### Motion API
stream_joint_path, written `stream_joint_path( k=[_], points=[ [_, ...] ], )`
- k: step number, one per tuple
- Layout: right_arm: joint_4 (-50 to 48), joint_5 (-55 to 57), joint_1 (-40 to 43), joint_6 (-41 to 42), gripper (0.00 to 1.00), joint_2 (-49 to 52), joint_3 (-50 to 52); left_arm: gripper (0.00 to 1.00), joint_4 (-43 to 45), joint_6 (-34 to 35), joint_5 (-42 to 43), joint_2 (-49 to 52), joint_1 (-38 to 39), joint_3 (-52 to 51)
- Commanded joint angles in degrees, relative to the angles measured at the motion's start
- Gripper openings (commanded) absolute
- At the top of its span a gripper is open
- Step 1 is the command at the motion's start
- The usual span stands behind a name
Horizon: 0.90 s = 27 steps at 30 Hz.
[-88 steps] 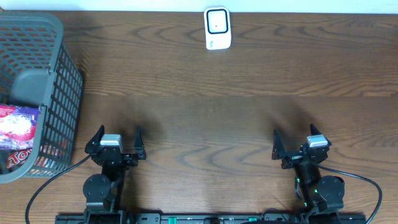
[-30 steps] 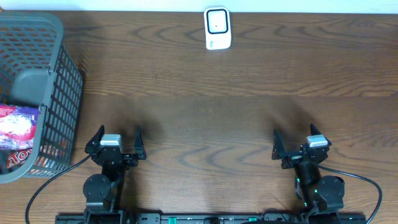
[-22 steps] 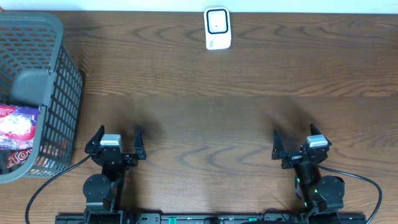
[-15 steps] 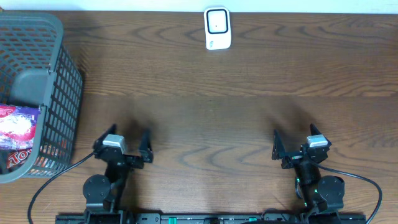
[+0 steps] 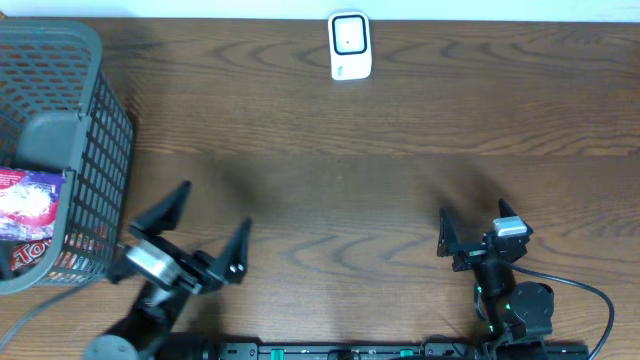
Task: Scan the item barcode
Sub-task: 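Reach the left gripper into the basket toward the pink snack bag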
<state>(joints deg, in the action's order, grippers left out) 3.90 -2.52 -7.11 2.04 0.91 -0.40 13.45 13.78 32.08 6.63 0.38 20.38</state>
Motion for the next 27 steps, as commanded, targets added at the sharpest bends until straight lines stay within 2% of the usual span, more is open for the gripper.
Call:
stream_joint_path(
  k=[1, 3, 5, 6, 9, 12, 16, 19, 20, 22, 23, 26, 27],
  points=[
    [0.2, 0.5, -0.4, -0.9, 0.99, -0.1, 0.1, 0.98, -15.9, -6.2, -9.2, 11.2, -1.3, 17.5],
    [0.2, 0.5, -0.4, -0.9, 0.99, -0.1, 0.1, 0.98, -25.7, -9.7, -4.4, 18.3, -1.4, 26.6],
    [0.2, 0.5, -0.4, -0.9, 0.99, -0.1, 0.1, 0.98, -31.3, -9.7, 5.5, 24.1, -1.4, 33.5],
    [0.2, 0.5, -0.4, -0.9, 0.99, -0.1, 0.1, 0.98, -31.3, -9.7, 10.9, 27.4, -1.4, 36.8],
    [0.2, 0.5, -0.4, -0.9, 0.99, -0.1, 0.1, 0.98, -26.0, -11.6, 11.8, 32.4, -1.4, 41.7],
    [0.2, 0.5, -0.4, -0.9, 0.99, -0.1, 0.1, 0.97, -29.8, -8.4, 3.1, 38.7, -1.9, 50.9],
    [0.2, 0.5, -0.4, -0.9, 0.99, -0.1, 0.1, 0.98, -48.0, -7.9, -9.2, 50.6, -4.7, 68.8],
    [0.2, 0.5, -0.4, -0.9, 0.99, -0.1, 0.1, 0.98, -57.4, -8.6, -10.3, 58.7, -5.6, 78.8],
    [0.2, 0.5, -0.4, -0.9, 0.99, -0.1, 0.1, 0.98, -59.8, -9.8, -10.4, 60.8, -5.6, 81.0],
    [0.2, 0.5, -0.4, -0.9, 0.99, -0.1, 0.1, 0.98, -61.7, -17.1, -11.7, 63.3, -6.4, 83.6],
    [0.2, 0.5, -0.4, -0.9, 0.99, -0.1, 0.1, 0.98, -61.9, -16.6, -15.4, 64.1, -7.3, 84.5],
    [0.2, 0.5, -0.4, -0.9, 0.99, -0.1, 0.1, 0.98, -61.2, -5.0, -33.8, 66.6, -12.0, 86.0],
    [0.2, 0.5, -0.4, -0.9, 0.99, -0.1, 0.1, 0.98, -61.0, -4.6, -36.2, 67.2, -14.0, 86.0]
  ],
)
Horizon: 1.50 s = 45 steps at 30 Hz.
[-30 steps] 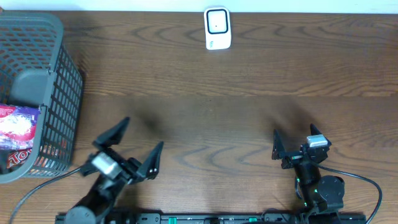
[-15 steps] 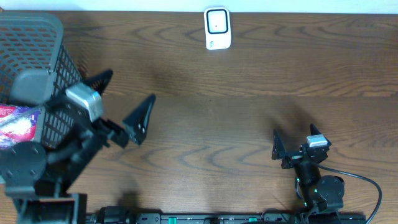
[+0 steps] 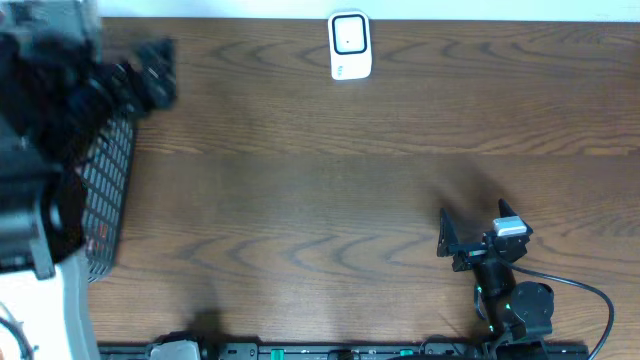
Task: Scan the item barcode
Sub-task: 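Reach the left gripper into the basket toward the pink snack bag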
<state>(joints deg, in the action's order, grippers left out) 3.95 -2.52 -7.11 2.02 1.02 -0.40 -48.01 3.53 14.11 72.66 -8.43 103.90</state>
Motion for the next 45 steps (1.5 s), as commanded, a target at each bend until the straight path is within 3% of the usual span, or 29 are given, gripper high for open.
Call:
stream_joint_path(
  k=[1, 8, 15, 21, 45],
  points=[
    [0.2, 0.5, -0.4, -0.8, 0.99, -0.2, 0.1, 0.98, 0.5, 5.6, -19.7, 1.9, -7.5, 2.4],
    [0.2, 0.5, -0.4, -0.8, 0.99, -0.2, 0.1, 0.98, -5.2, 15.0, -19.7, 8.7, -24.2, 2.4],
    [0.2, 0.5, -0.4, -0.8, 0.99, -0.2, 0.1, 0.98, -12.7, 16.5, -20.3, 16.8, -28.1, 0.8],
    [0.2, 0.5, -0.4, -0.8, 0.99, -0.2, 0.1, 0.98, -20.8, 23.0, -37.6, 24.9, -28.2, 0.5],
    [0.2, 0.5, -0.4, -0.8, 0.99, -0.2, 0.1, 0.98, -4.3, 22.9, -31.5, 44.8, -28.2, 0.5]
  ],
)
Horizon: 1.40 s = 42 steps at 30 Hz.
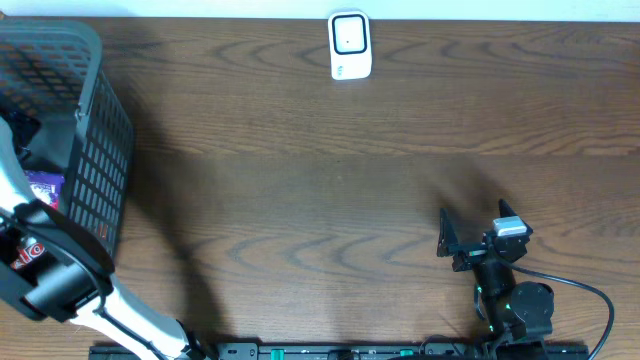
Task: Scan the item barcode
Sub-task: 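Reach the left gripper into the basket toward the pink snack bag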
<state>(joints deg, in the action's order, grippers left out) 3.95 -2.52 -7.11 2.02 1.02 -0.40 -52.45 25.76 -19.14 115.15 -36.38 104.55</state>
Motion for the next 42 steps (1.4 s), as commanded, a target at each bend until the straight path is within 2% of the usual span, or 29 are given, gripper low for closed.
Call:
stream_joint_path(
  k=[1, 10, 11, 12, 13, 15, 16, 21, 26, 39, 42],
  points=[
    [0.2, 0.5, -0.4, -0.8, 0.99, -0.2, 0.1, 0.98, 0.2, 0.7, 1.8, 3.1, -0.2, -0.2],
    [0.2, 0.5, -0.4, -0.8, 0.99, -0.2, 0.1, 0.99, -1.2, 0.7, 1.7, 9.9, -0.3, -0.2],
    [0.2, 0.5, -0.4, -0.8, 0.99, -0.2, 0.1, 0.93, -1.2, 0.7, 1.7, 10.0, -0.3, -0.2],
    [0.2, 0.5, -0.4, -0.8, 0.99, -0.2, 0.1, 0.79, -1.2, 0.6, 1.7, 10.0, -0.3, -0.2],
    [0.2, 0.5, -0.4, -0.8, 0.99, -0.2, 0.1, 0.64, -1.2, 0.4, 1.7, 10.0, -0.3, -0.2],
    [0.2, 0.5, -0.4, -0.8, 0.99, -0.2, 0.1, 0.14, -1.2, 0.5, 1.7, 9.9, -0.3, -0.2],
    [0.2, 0.5, -0.4, -0.8, 0.99, -0.2, 0.1, 0.08, -1.2, 0.5, 1.8, 9.9, -0.3, -0.2],
    [0.2, 0.5, -0.4, -0.8, 0.99, -0.2, 0.1, 0.07, -2.6, 0.5, 2.7, 8.5, -0.3, 0.3],
    [0.2, 0.5, -0.4, -0.8, 0.99, -0.2, 0.1, 0.07, -1.1, 0.5, 11.3, 1.5, -0.3, 0.4],
    [0.2, 0.5, -0.4, -0.8, 0.99, -0.2, 0.1, 0.07, 4.7, 0.5, 30.2, -30.9, -0.3, 0.4],
    [0.2, 0.5, -0.4, -0.8, 0.99, -0.2, 0.1, 0.07, 5.0, 0.4, 28.4, -37.2, -0.1, 0.4]
  ],
)
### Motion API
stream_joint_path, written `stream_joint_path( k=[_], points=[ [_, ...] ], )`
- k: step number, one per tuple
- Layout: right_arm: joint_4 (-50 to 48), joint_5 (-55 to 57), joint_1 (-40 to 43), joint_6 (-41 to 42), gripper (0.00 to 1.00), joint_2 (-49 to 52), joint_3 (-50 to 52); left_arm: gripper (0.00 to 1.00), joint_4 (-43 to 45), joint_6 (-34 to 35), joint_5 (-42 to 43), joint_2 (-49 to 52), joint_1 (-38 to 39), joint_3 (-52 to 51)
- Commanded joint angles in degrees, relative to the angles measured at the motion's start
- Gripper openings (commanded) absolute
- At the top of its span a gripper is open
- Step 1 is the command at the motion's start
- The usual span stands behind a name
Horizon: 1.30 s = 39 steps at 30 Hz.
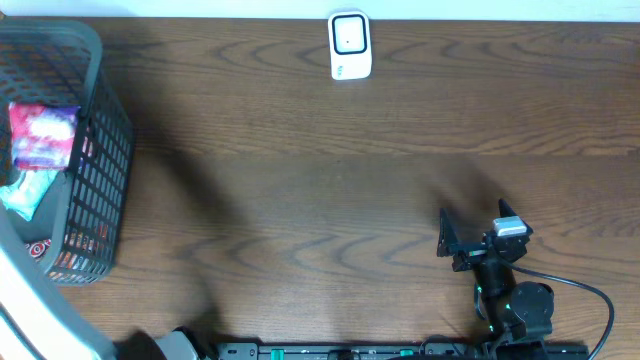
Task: Scan the item barcode
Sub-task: 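Reach the left gripper into the basket toward the pink snack bag, then grasp the pink-purple snack bag and lift it out of the basket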
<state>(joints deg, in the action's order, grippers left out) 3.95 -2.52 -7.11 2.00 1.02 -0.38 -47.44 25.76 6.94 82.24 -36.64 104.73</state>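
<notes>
A red, white and purple snack packet (42, 135) hangs over the grey mesh basket (100, 150) at the far left, overlapping its rim, with a teal part below it. Only a white link of my left arm (30, 300) shows at the left edge; its fingers are hidden under the packet, which seems held by them. The white barcode scanner (350, 45) stands at the table's far edge, in the middle. My right gripper (475, 224) rests open and empty near the front right.
Another red-printed packet (38, 247) lies in the basket's near end. A black cable (590, 290) loops from the right arm's base. Brown wooden table (320, 170) lies between basket, scanner and right arm.
My left arm was reaching down into the basket, covering the packets. Now the snack packet sits higher, over the basket's rim, and the arm has drawn back to the left edge. The right arm is unchanged.
My left gripper stood open on the table beside the basket, the packet lying inside. Then the arm was raised over the basket, then reaching down inside it. Now the packet is lifted above the basket. The right arm stayed still throughout.
</notes>
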Motion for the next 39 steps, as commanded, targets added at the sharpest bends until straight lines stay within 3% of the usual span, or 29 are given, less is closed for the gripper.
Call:
stream_joint_path(
  k=[1, 3, 4, 6, 9, 22, 26, 39],
  points=[
    [0.2, 0.5, -0.4, -0.8, 0.99, -0.2, 0.1, 0.08, 0.0, 0.4, 1.1, -5.3, 0.1, 0.2],
    [0.2, 0.5, -0.4, -0.8, 0.99, -0.2, 0.1, 0.55, 0.0, 0.2, 0.5, -5.9, 0.1, 0.2],
    [0.2, 0.5, -0.4, -0.8, 0.99, -0.2, 0.1, 0.73, -0.3, 0.2, 0.5, -5.6, 0.1, 0.2],
    [0.2, 0.5, -0.4, -0.8, 0.99, -0.2, 0.1, 0.9, -1.2, 0.2, 0.5, -4.5, 0.1, -0.1],
    [0.2, 0.5, -0.4, -0.8, 0.99, -0.2, 0.1, 1.0, -1.8, -1.1, -0.7, -1.6, 0.1, -0.8],
    [0.2, 0.5, -0.4, -0.8, 0.99, -0.2, 0.1, 0.98, -2.5, -1.0, -6.7, 22.8, 0.1, -1.3],
    [0.2, 0.5, -0.4, -0.8, 0.99, -0.2, 0.1, 0.98, -1.9, 2.5, -11.4, 29.5, 0.1, -1.3],
    [0.2, 0.5, -0.4, -0.8, 0.99, -0.2, 0.1, 1.0, 8.2, 1.3, -10.1, 44.8, 0.1, -1.3]
  ],
)
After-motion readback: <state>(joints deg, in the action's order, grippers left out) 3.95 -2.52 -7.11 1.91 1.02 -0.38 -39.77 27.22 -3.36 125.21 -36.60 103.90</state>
